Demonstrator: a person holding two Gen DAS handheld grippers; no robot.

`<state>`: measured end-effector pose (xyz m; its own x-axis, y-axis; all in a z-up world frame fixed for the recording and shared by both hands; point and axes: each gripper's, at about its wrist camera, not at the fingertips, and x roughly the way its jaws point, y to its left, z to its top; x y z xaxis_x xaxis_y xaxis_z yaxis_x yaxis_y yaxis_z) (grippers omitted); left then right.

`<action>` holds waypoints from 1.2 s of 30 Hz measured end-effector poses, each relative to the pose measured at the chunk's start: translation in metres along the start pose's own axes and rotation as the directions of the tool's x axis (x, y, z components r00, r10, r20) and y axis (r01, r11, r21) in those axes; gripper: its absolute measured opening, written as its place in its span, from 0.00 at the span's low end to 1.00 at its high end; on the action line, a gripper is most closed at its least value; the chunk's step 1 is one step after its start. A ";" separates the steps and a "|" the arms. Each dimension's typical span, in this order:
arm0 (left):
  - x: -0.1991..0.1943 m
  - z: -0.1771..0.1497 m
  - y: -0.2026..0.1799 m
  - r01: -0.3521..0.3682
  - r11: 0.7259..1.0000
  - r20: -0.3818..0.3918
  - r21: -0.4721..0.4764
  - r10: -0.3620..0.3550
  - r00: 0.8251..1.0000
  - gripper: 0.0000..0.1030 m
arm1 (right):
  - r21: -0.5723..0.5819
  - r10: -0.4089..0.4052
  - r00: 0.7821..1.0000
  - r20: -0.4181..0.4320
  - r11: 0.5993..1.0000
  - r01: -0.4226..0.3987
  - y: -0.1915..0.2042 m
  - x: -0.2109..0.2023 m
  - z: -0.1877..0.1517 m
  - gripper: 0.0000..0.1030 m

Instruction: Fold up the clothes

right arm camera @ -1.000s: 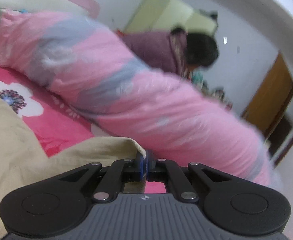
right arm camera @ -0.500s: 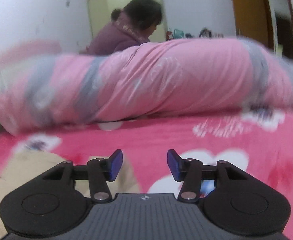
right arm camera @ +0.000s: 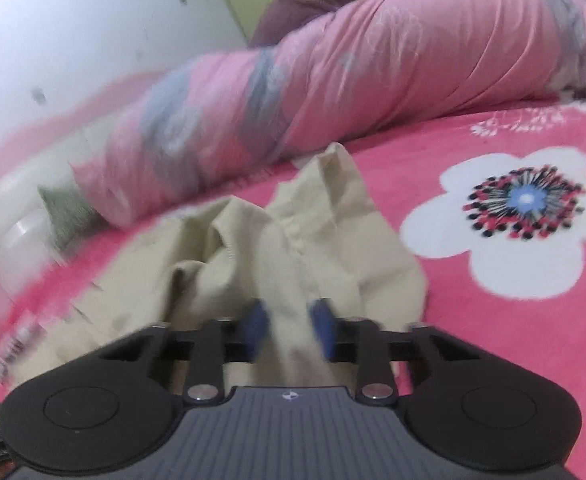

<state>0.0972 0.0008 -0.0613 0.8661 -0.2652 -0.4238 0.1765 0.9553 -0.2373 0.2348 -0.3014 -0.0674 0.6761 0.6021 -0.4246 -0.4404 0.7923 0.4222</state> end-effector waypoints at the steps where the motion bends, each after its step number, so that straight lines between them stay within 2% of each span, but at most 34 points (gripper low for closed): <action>1: -0.003 0.006 -0.003 0.003 1.000 0.014 0.007 -0.003 1.000 0.14 | -0.010 0.020 1.000 0.013 1.000 -0.019 0.003 -0.006 -0.003 0.09; 3: -0.008 0.022 -0.009 0.019 1.000 0.045 0.015 -0.020 0.999 0.18 | -0.050 0.063 0.998 0.031 0.997 -0.061 0.013 -0.018 -0.012 0.08; 5: -0.006 0.038 -0.018 0.045 0.999 0.065 0.016 -0.046 0.997 0.33 | -0.097 0.106 0.994 0.040 0.990 -0.101 0.023 -0.030 -0.021 0.07; 6: -0.003 0.046 -0.024 0.062 0.998 0.070 0.010 -0.062 0.996 0.36 | -0.119 0.124 0.991 0.043 0.986 -0.119 0.029 -0.037 -0.025 0.07; 9: 0.008 0.064 -0.045 0.147 0.989 0.069 0.011 -0.147 0.987 0.48 | -0.228 0.115 0.991 0.076 0.969 -0.095 0.052 -0.057 -0.037 0.07; 10: 0.014 0.066 -0.052 0.170 0.985 0.059 0.016 -0.171 0.984 0.59 | -0.274 0.107 0.990 0.090 0.958 -0.079 0.060 -0.063 -0.041 0.07; 11: 0.019 0.069 -0.059 0.194 0.981 0.048 0.020 -0.195 0.980 0.64 | -0.314 0.101 0.990 0.095 0.947 -0.066 0.067 -0.067 -0.047 0.07; 12: 0.026 0.071 -0.066 0.204 0.979 0.036 0.025 -0.205 0.978 0.64 | -0.352 0.094 0.990 0.100 0.934 -0.053 0.074 -0.070 -0.053 0.07; 14: 0.042 0.070 -0.083 0.187 0.981 -0.010 0.055 -0.187 0.982 0.65 | -0.392 0.078 0.992 0.104 0.919 -0.031 0.082 -0.072 -0.065 0.07; 16: 0.060 0.064 -0.097 0.137 0.985 -0.063 0.103 -0.131 0.989 0.61 | -0.396 0.077 0.992 0.100 0.918 -0.032 0.086 -0.072 -0.073 0.08; 17: 0.067 0.060 -0.101 0.104 0.987 -0.082 0.119 -0.095 0.992 0.52 | -0.397 0.084 0.992 0.093 0.917 -0.040 0.087 -0.073 -0.076 0.08; 18: 0.071 0.057 -0.101 0.096 0.990 -0.094 0.104 -0.087 0.992 0.48 | -0.406 0.077 0.993 0.093 0.913 -0.033 0.089 -0.075 -0.079 0.08; 20: 0.071 0.052 -0.095 0.115 0.993 -0.093 0.032 -0.112 0.989 0.32 | -0.435 0.052 0.994 0.092 0.900 -0.007 0.092 -0.080 -0.083 0.08; 23: 0.059 0.046 -0.089 0.134 0.991 -0.043 -0.019 -0.134 0.990 0.21 | -0.412 0.069 0.993 0.097 0.911 -0.023 0.082 -0.094 -0.076 0.09; 26: 0.046 0.040 -0.086 0.191 0.981 -0.010 -0.026 -0.191 0.982 0.19 | -0.266 0.071 0.988 0.137 0.963 -0.033 0.057 -0.102 -0.058 0.17; 27: 0.041 0.037 -0.087 0.205 0.979 -0.001 -0.012 -0.205 0.979 0.19 | -0.185 0.081 0.987 0.141 0.981 -0.054 0.046 -0.100 -0.050 0.19; 29: 0.033 0.030 -0.089 0.231 0.973 0.010 0.009 -0.232 0.973 0.19 | -0.036 0.130 0.984 0.126 0.991 -0.126 0.027 -0.090 -0.040 0.29; 31: 0.028 0.025 -0.089 0.246 0.969 0.014 0.015 -0.246 0.969 0.18 | 0.090 0.186 0.976 0.112 0.976 -0.196 0.012 -0.077 -0.035 0.52; 33: 0.027 0.022 -0.087 0.246 0.969 0.018 0.012 -0.246 0.969 0.18 | 0.194 0.246 0.964 0.100 0.946 -0.261 0.000 -0.063 -0.035 0.53; 35: 0.026 0.020 -0.082 0.240 0.971 0.024 -0.009 -0.239 0.971 0.18 | 0.254 0.294 0.954 0.065 0.919 -0.300 -0.004 -0.051 -0.042 0.46; 36: 0.026 0.020 -0.078 0.235 0.972 0.028 -0.025 -0.234 0.972 0.17 | 0.247 0.293 0.954 0.062 0.922 -0.300 -0.002 -0.051 -0.044 0.25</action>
<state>0.1151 -0.0782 -0.0358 0.8135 -0.4775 -0.3320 0.3628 0.8628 -0.3520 0.1749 -0.3295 -0.0814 0.5527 0.8007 -0.2312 -0.4625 0.5255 0.7141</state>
